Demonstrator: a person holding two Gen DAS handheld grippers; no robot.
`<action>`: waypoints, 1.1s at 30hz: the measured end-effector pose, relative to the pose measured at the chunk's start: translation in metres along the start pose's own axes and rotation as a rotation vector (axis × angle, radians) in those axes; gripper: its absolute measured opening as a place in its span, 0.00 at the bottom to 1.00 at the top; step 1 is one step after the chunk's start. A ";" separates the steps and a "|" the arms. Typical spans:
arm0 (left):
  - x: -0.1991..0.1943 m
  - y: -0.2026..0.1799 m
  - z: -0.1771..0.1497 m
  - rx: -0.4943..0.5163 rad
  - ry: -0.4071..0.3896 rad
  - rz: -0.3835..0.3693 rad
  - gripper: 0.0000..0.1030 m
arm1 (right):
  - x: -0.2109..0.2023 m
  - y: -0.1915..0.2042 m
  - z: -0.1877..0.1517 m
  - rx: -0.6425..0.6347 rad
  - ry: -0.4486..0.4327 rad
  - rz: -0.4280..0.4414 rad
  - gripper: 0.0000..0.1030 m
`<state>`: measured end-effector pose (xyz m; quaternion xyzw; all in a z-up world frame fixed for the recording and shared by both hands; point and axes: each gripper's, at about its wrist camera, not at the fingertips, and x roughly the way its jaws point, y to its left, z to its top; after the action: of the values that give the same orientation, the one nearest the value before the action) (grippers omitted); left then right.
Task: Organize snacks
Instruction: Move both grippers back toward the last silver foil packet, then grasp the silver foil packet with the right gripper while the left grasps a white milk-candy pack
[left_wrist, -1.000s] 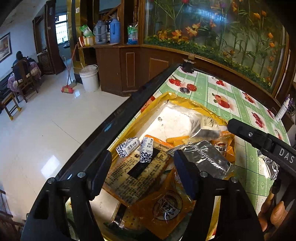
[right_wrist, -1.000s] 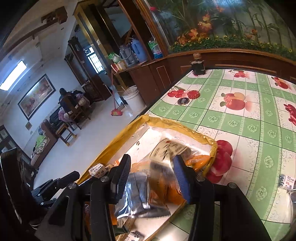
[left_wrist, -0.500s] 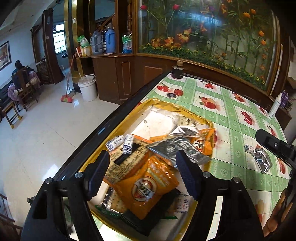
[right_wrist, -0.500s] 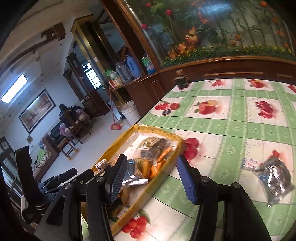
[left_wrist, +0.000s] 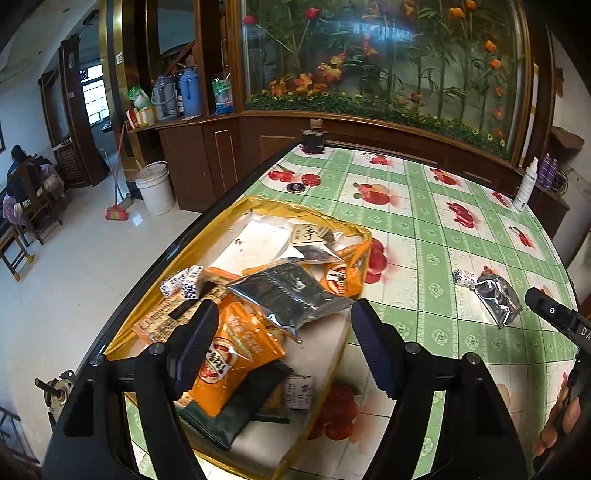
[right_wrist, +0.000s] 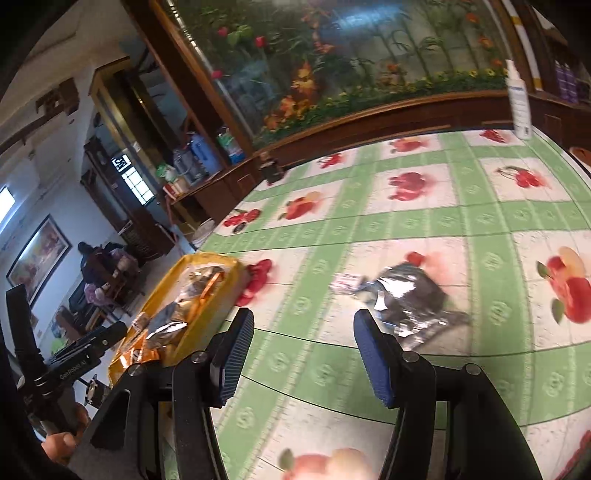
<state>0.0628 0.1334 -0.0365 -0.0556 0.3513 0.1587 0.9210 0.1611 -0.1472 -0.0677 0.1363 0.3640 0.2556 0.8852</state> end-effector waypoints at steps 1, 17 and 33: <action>-0.001 -0.002 -0.001 0.004 0.000 -0.001 0.72 | -0.003 -0.006 -0.001 0.011 -0.001 -0.007 0.57; -0.014 -0.044 -0.006 0.083 -0.026 -0.012 0.79 | -0.036 -0.055 -0.016 0.038 -0.018 -0.108 0.57; 0.005 -0.060 -0.012 0.107 0.030 -0.034 0.79 | -0.003 -0.047 -0.001 -0.120 0.041 -0.210 0.61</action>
<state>0.0786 0.0757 -0.0499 -0.0146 0.3723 0.1233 0.9198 0.1753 -0.1883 -0.0871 0.0389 0.3782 0.1857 0.9061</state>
